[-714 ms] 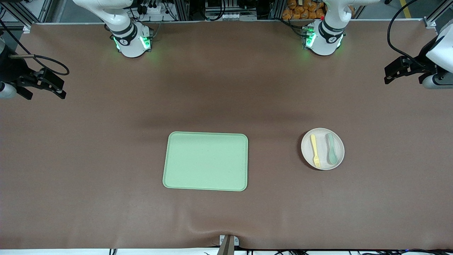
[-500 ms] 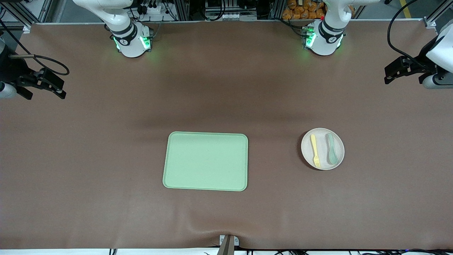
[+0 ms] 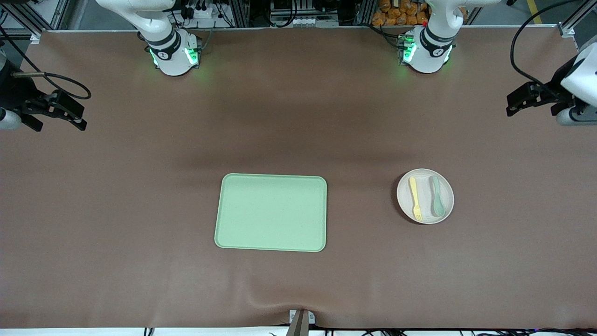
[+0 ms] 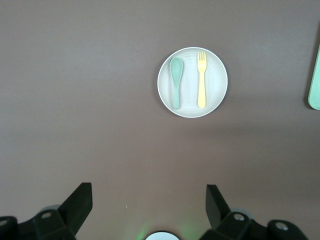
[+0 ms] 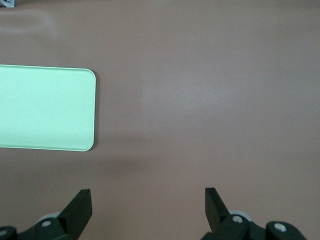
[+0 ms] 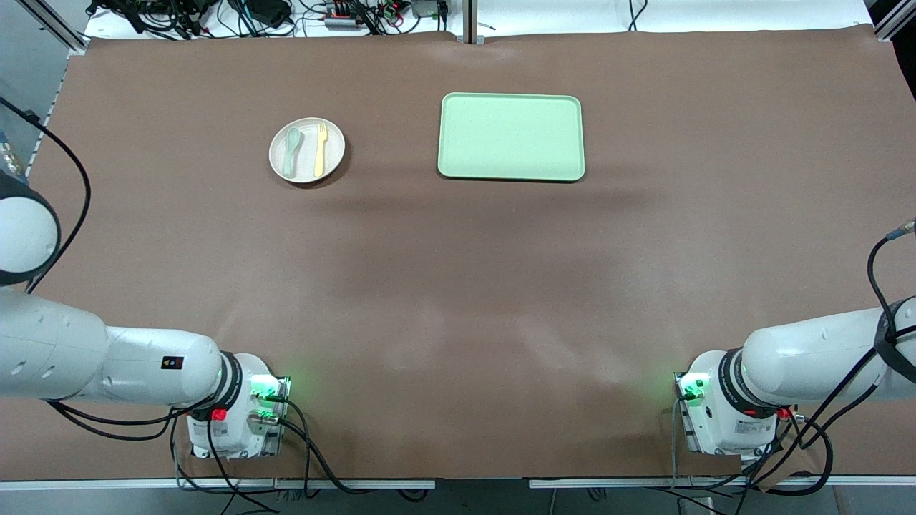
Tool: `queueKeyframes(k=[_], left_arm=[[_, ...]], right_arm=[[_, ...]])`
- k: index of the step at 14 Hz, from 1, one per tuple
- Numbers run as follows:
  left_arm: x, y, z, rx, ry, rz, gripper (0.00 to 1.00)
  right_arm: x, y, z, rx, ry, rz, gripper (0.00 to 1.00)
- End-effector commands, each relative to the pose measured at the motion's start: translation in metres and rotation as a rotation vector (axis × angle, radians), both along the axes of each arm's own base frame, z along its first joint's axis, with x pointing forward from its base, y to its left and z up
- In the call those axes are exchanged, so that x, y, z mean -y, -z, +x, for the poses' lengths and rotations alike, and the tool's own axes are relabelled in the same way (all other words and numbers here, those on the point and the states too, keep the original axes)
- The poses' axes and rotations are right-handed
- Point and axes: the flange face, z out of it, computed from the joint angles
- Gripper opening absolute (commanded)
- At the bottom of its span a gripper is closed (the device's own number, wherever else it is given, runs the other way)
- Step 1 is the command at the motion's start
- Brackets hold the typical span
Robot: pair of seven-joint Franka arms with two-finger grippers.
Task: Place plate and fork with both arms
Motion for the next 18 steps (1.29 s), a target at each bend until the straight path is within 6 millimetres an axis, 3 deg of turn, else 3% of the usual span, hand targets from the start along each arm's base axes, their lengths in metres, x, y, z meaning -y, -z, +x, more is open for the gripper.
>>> queueKeyframes(k=[1,6,9,11,13,16,18], left_arm=[[-0.014,0.035,0.019,-0.005,-0.022,-0.022,1.0],[-0.026,0.166,0.041,0.055,-0.038,-0.026,1.0],[-0.03,0.234,0.051,0.078,-0.045,-0.031,1.0],[-0.047,0.271,0.053,0.077,-0.078,-0.038,1.0],[-0.051,0.31,0.054,0.06,-0.126,-0.084,1.0],[-0.05,0.349,0.048,0.06,-0.158,-0.11,1.0],[-0.051,0.368,0.047,0.048,-0.163,-0.109,0.92]], right_arm=[[0.006,-0.002,0.001,-0.003,-0.003,0.01,1.0],[0.007,-0.002,0.001,-0.004,-0.002,0.01,1.0],[0.007,-0.002,0.001,-0.003,-0.002,0.011,1.0],[0.007,-0.002,0.001,-0.004,-0.002,0.011,1.0],[0.008,-0.002,0.001,-0.004,-0.002,0.011,1.0],[0.009,-0.001,0.001,-0.006,0.0,0.011,1.0],[0.009,-0.001,0.001,-0.006,0.0,0.011,1.0]])
